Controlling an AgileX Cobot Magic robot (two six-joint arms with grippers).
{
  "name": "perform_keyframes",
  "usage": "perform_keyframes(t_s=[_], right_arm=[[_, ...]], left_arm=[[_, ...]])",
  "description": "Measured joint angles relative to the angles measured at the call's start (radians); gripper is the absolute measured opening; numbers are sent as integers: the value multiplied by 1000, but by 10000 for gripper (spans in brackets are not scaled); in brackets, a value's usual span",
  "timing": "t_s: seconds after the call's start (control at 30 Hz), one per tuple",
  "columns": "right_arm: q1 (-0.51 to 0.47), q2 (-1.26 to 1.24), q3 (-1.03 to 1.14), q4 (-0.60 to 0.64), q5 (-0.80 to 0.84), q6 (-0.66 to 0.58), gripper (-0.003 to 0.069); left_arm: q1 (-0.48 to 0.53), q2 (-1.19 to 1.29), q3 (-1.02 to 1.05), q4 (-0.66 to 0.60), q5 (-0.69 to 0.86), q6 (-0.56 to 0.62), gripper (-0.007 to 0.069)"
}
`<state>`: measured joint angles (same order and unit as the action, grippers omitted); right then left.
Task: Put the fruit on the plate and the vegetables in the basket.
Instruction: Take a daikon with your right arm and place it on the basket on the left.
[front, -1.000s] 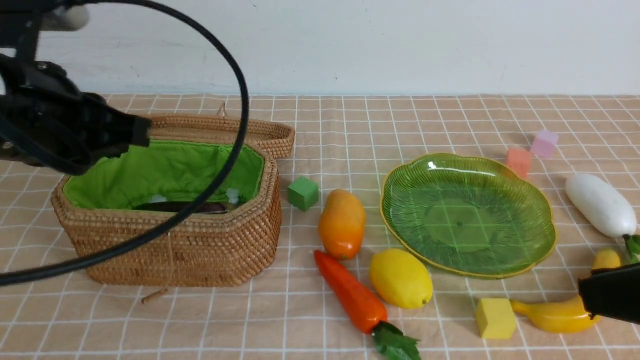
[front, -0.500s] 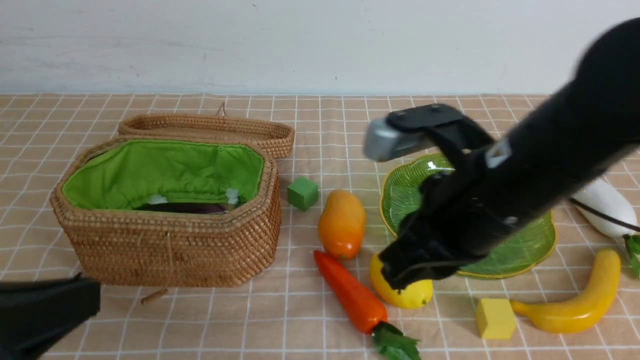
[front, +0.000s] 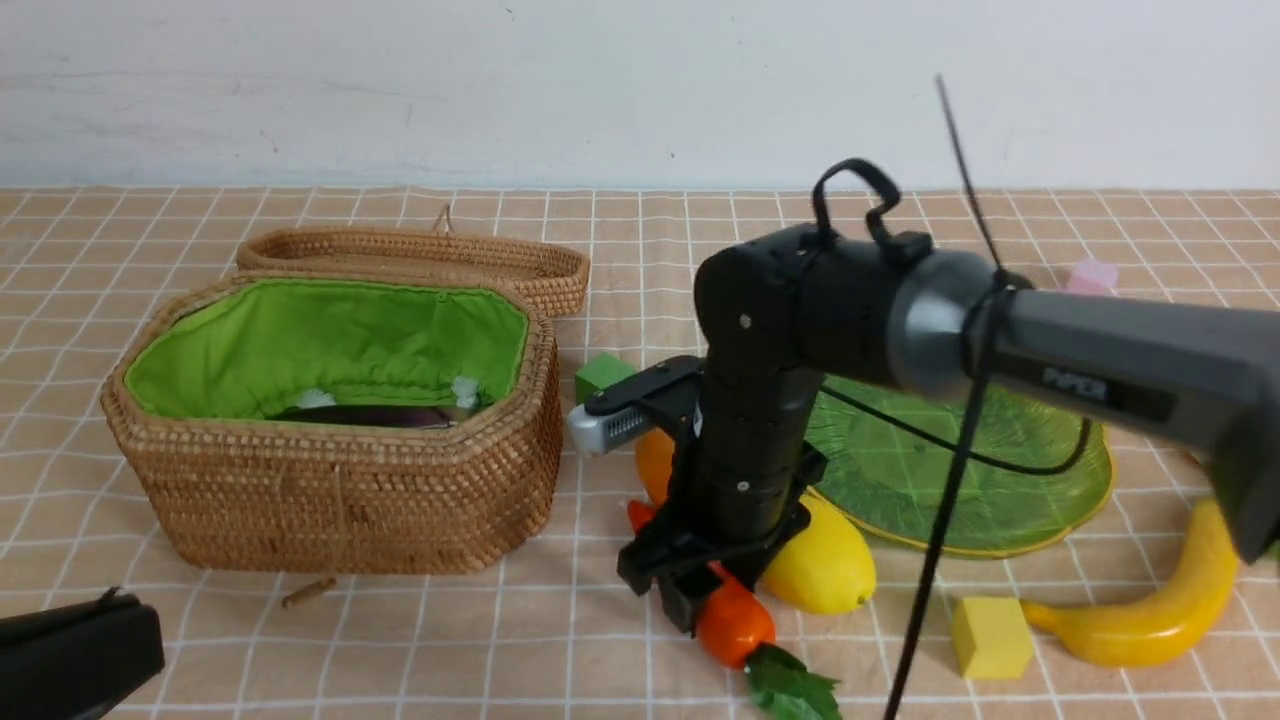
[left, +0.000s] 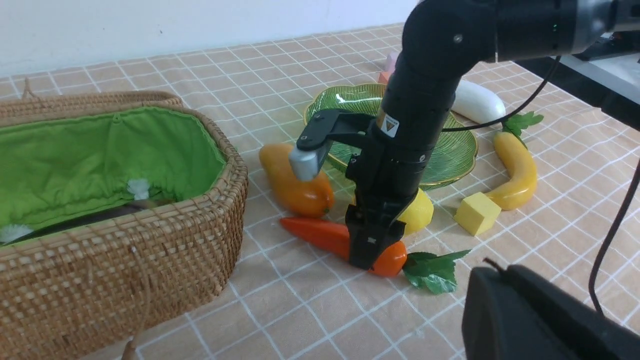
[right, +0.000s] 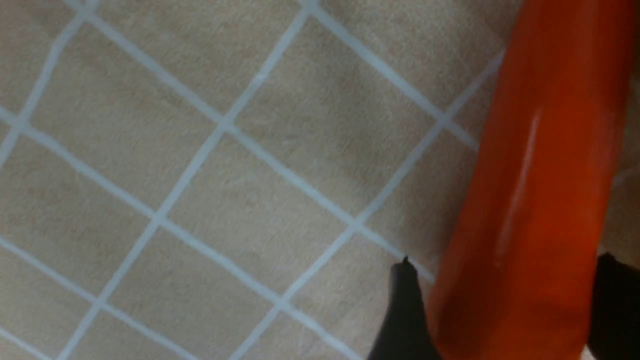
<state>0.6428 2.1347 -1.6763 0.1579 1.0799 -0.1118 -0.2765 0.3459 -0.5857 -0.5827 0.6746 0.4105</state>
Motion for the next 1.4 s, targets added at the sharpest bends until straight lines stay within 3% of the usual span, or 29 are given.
perform_keyframes(t_s=[0.2, 0.3, 0.5, 0.7, 0.87, 1.03, 1.17, 1.23, 1.4], right_arm=[[1, 27, -7, -5, -1, 7, 459], [1, 39, -8, 2, -1, 10, 365], [3, -4, -8, 70, 82, 12, 365], [27, -200, -102, 147, 138, -8, 365], [42, -234, -288, 254, 15, -200, 365], [62, -76, -514, 461, -193, -538, 365], [70, 49, -602, 517, -305, -710, 365], [72, 104, -622, 520, -360, -767, 382], [70, 145, -625, 464, -356, -803, 636]], left_arm=[[0, 0, 0, 0, 5, 0, -13], [0, 0, 0, 5, 5, 0, -13], [0, 0, 0, 12, -12, -1, -13], [0, 0, 0, 26, -91, 4, -13], [0, 0, 0, 67, -134, 5, -13], [0, 0, 0, 123, -152, 4, -13], [0, 0, 0, 128, -152, 4, -13], [0, 0, 0, 128, -153, 4, -13], [0, 0, 0, 129, -153, 4, -13]])
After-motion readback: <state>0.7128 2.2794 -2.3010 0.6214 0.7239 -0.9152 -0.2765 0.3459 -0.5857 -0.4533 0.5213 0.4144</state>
